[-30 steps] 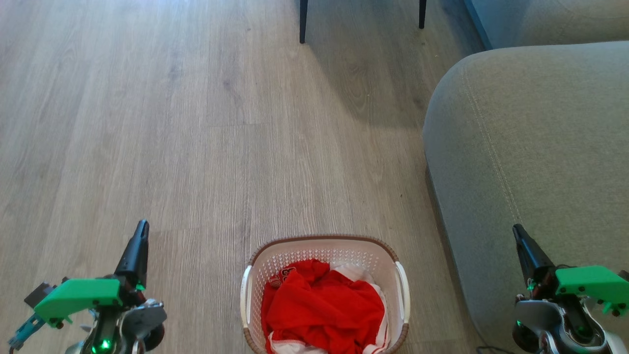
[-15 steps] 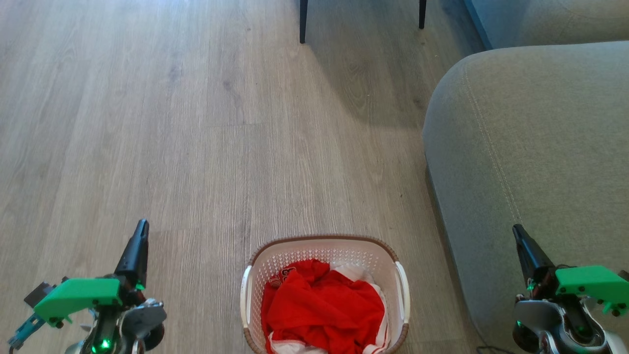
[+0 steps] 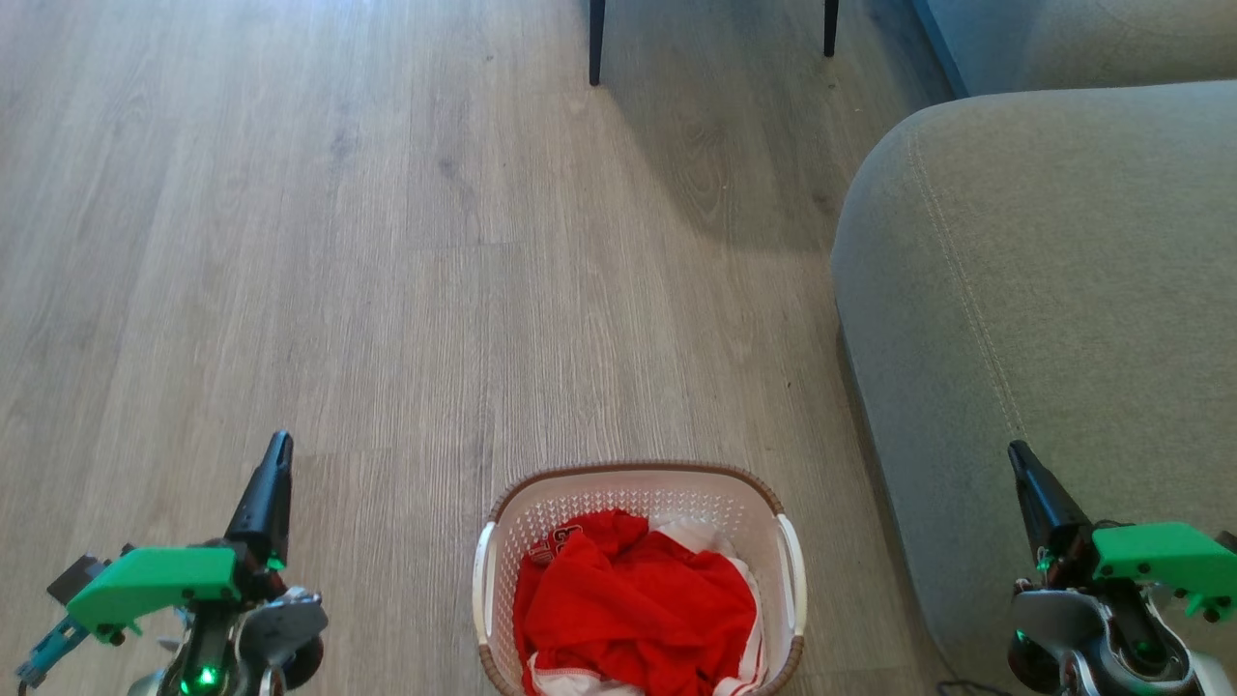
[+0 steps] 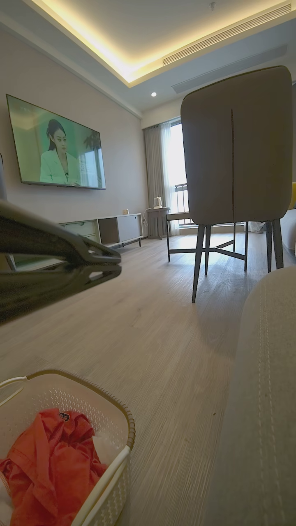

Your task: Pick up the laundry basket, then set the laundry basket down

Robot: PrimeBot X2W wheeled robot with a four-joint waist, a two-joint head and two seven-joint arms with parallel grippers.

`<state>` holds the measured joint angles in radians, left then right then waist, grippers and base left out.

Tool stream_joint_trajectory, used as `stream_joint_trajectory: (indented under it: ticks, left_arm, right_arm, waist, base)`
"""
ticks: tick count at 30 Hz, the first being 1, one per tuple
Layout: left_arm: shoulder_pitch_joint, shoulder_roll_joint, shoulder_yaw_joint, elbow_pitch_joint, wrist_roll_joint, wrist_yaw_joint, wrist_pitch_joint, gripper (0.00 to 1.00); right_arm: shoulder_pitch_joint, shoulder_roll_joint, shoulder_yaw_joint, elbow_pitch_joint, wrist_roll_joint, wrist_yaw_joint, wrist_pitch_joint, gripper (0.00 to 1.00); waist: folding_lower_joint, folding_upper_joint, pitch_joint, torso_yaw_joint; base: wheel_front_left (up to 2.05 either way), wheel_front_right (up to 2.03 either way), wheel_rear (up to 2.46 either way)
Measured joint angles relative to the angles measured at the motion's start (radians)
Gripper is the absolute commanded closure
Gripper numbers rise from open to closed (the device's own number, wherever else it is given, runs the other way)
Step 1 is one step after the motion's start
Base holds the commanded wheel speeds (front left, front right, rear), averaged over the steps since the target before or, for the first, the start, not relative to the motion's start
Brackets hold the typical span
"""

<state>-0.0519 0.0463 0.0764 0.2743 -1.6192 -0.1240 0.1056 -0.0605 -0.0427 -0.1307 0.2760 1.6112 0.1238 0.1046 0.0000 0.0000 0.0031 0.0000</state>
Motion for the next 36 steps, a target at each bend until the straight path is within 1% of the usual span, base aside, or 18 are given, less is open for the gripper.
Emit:
stream_joint_trajectory:
  ticks: [9, 10, 14, 16, 20, 27, 36]
  left_arm:
    - [0.000, 0.000, 0.000, 0.000, 0.000, 0.000, 0.000, 1.00]
    - [0.000, 0.000, 0.000, 0.002, 0.000, 0.001, 0.000, 0.00]
    - [0.041, -0.007, -0.003, 0.056, 0.000, 0.001, -0.001, 0.00]
    - [0.066, -0.010, -0.004, 0.066, 0.000, 0.001, -0.002, 0.00]
    - [0.066, -0.010, -0.004, 0.061, 0.000, 0.001, -0.012, 0.00]
    - [0.065, -0.010, -0.002, 0.047, 0.019, 0.001, -0.038, 0.00]
    - [0.049, -0.010, 0.004, 0.040, 0.068, 0.001, -0.063, 0.00]
  right_arm:
    - [0.000, 0.000, 0.000, 0.000, 0.000, 0.000, 0.000, 1.00]
    - [0.000, 0.000, 0.000, 0.002, 0.000, 0.000, 0.000, 0.00]
    - [0.033, 0.006, 0.005, 0.057, 0.000, 0.000, -0.001, 0.00]
    - [0.053, 0.008, 0.007, 0.065, 0.000, 0.000, -0.002, 0.00]
    - [0.052, 0.008, 0.012, 0.058, -0.002, 0.000, -0.014, 0.00]
    - [0.047, 0.008, 0.020, 0.043, -0.040, 0.000, -0.036, 0.00]
    - [0.045, 0.008, 0.017, 0.009, -0.130, 0.000, -0.059, 0.00]
  waist:
    - [0.0000, 0.0000, 0.000, 0.000]
    - [0.0000, 0.0000, 0.000, 0.000]
    - [0.0000, 0.0000, 0.000, 0.000]
    - [0.0000, 0.0000, 0.000, 0.000]
    - [0.0000, 0.0000, -0.001, 0.000]
    - [0.0000, 0.0000, -0.005, 0.003]
    - [0.0000, 0.0000, -0.008, 0.015]
  base:
    - [0.00, 0.00, 0.00]
    - [0.00, 0.00, 0.00]
    - [0.00, 0.00, 0.00]
    - [0.00, 0.00, 0.00]
    - [0.00, 0.00, 0.00]
    - [0.00, 0.00, 0.00]
    - [0.00, 0.00, 0.00]
